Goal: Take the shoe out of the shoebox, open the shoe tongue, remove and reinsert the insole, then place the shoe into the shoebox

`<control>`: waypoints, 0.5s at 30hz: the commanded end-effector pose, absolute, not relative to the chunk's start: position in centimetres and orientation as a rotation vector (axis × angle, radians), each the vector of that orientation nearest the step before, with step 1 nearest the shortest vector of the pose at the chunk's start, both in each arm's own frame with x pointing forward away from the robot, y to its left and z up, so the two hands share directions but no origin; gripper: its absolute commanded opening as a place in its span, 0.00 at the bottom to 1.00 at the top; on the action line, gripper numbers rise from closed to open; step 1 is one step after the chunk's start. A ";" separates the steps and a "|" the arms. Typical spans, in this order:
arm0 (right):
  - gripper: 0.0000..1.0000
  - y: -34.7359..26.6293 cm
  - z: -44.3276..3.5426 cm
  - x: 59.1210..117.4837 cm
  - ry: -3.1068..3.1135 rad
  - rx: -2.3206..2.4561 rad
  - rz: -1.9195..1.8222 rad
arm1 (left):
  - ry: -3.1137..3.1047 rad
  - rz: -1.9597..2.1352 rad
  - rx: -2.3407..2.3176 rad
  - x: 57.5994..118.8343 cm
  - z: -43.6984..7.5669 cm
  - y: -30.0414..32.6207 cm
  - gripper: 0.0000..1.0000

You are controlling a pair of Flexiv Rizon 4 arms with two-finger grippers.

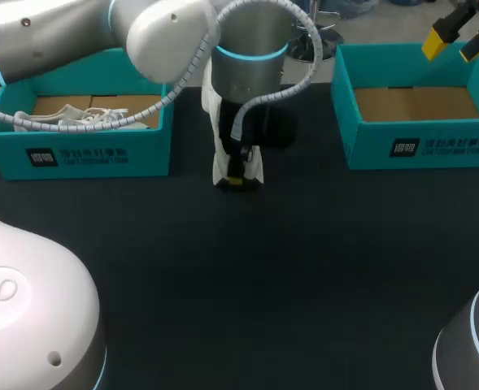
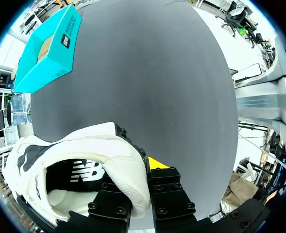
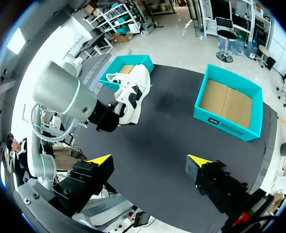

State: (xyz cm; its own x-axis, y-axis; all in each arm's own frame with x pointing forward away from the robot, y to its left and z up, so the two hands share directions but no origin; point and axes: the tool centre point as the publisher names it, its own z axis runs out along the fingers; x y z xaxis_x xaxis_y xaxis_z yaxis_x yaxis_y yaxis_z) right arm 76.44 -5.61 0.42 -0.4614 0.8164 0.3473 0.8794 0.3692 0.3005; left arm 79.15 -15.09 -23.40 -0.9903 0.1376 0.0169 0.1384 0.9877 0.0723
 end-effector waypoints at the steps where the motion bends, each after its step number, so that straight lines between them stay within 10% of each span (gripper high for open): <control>1: 1.00 -5.6 0.5 76.6 -2.480 -1.549 -0.673 | -3.139 -0.113 -0.155 81.4 -21.1 -8.7 0.00; 15: 1.00 -5.6 0.5 76.6 -2.480 -1.549 -0.673 | -3.150 -0.121 -0.011 84.9 -19.9 -0.2 0.00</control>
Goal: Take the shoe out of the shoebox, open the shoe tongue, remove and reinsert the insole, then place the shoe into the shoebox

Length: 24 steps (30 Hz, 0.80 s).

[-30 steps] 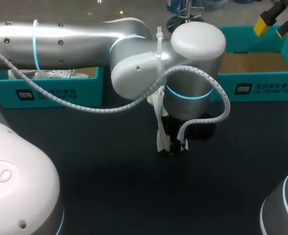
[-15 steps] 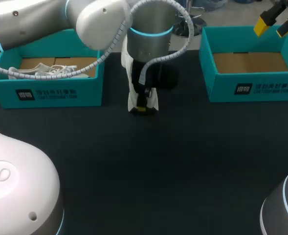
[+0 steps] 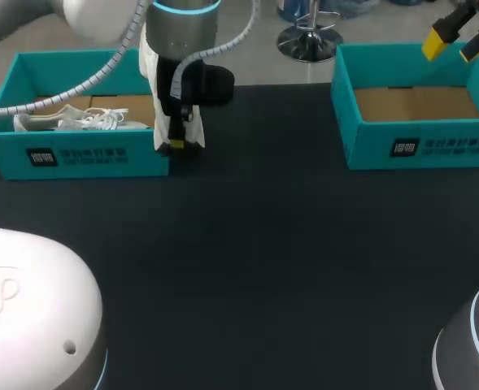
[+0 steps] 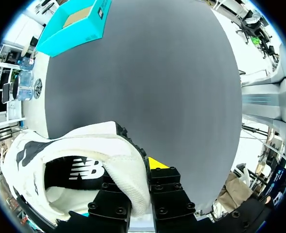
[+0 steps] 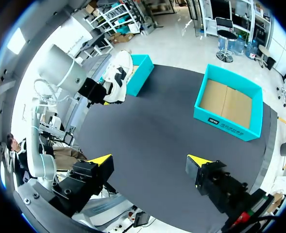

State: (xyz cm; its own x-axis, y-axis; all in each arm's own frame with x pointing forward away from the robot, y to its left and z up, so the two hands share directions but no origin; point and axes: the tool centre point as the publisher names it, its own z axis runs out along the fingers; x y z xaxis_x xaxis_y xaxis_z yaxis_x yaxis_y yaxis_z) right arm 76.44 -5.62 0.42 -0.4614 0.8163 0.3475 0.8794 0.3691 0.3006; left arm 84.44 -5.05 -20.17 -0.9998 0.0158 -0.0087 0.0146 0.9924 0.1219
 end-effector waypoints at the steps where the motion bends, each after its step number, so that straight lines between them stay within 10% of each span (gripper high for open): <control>1: 1.00 -5.6 0.5 76.6 -2.480 -1.549 -0.673 | 3.130 0.099 -0.002 85.1 -19.9 0.4 0.00; 24: 1.00 -5.6 0.5 76.6 -2.480 -1.549 -0.673 | 3.121 0.092 -0.084 86.2 -19.7 2.4 0.00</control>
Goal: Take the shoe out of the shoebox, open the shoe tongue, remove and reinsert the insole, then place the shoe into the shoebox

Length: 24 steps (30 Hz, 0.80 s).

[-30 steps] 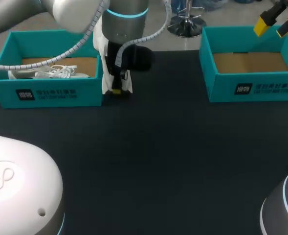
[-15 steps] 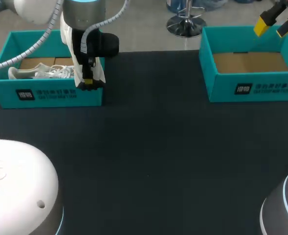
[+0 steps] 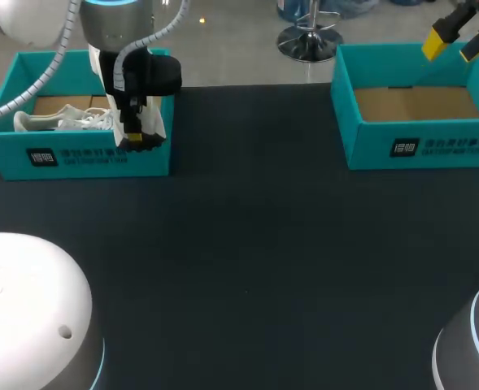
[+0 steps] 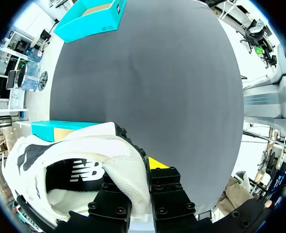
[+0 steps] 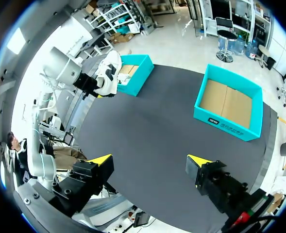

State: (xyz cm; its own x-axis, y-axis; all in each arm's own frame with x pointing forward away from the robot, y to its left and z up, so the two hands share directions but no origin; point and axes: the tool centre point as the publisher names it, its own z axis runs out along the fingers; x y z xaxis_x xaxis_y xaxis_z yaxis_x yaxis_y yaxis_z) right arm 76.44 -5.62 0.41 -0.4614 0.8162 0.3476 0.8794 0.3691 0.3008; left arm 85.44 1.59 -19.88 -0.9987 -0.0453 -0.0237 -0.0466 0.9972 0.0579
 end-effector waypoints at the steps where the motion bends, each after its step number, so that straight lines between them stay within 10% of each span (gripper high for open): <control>1: 1.00 -5.6 0.5 76.6 -2.480 -1.549 -0.673 | 3.124 0.095 -0.089 86.6 -19.5 2.8 0.00; 24: 1.00 -5.6 0.5 76.6 -2.480 -1.549 -0.673 | 3.316 0.052 -0.194 100.4 -17.9 17.4 0.00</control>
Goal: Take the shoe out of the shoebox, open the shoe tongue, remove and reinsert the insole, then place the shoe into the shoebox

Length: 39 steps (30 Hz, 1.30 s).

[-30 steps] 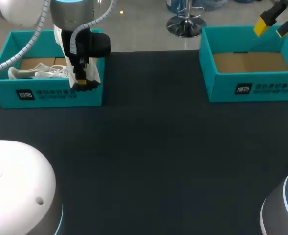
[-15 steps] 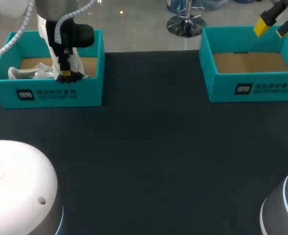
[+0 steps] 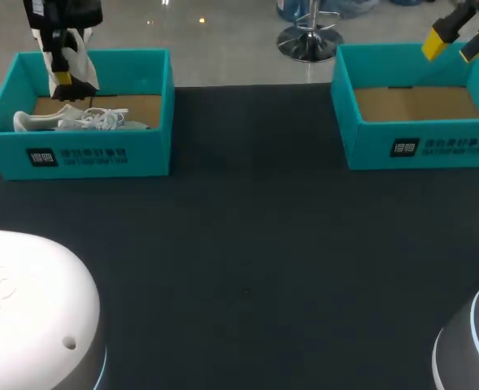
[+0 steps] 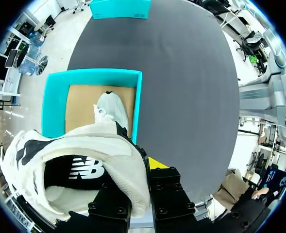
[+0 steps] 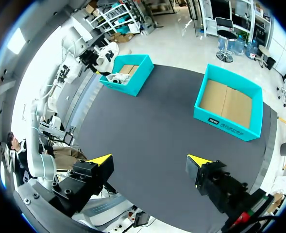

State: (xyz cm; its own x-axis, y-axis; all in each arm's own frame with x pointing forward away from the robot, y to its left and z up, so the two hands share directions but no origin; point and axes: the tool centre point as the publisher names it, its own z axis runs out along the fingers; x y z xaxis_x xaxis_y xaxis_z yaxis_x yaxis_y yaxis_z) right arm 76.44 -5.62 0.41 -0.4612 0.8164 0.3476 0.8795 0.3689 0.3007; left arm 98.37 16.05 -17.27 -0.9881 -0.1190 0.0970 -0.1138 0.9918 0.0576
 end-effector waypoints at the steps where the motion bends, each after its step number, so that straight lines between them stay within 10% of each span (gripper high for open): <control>1: 1.00 -5.6 0.5 76.6 -2.480 -1.549 -0.673 | -2.957 -0.052 0.180 100.8 -18.1 17.8 0.00; 39: 1.00 -5.6 0.5 76.6 -2.480 -1.549 -0.673 | -2.925 -0.039 0.174 106.1 -20.1 22.4 0.00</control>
